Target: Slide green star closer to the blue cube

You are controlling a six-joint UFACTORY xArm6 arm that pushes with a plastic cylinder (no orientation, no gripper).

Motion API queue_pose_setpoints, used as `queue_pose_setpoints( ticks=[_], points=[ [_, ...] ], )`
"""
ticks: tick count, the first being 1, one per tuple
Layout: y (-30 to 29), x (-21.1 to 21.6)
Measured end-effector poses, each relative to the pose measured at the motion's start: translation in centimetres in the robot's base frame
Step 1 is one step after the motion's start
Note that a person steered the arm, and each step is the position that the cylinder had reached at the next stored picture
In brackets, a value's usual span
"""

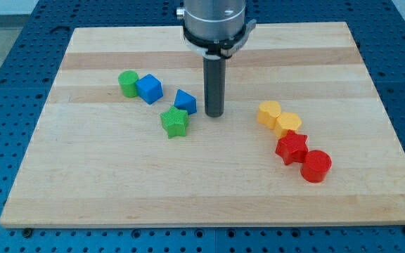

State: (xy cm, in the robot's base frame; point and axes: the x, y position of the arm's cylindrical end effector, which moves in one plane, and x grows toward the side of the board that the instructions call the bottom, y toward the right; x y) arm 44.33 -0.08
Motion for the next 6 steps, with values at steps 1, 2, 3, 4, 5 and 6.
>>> queue_pose_setpoints(
  ticks=[1,2,3,4,5,6],
  points=[
    [-2.4,1.5],
    [-2.8,3.4],
    [-4.0,5.7],
    [-4.3,5.7],
    [-5.5,4.2],
    [-7.3,0.5]
  ],
)
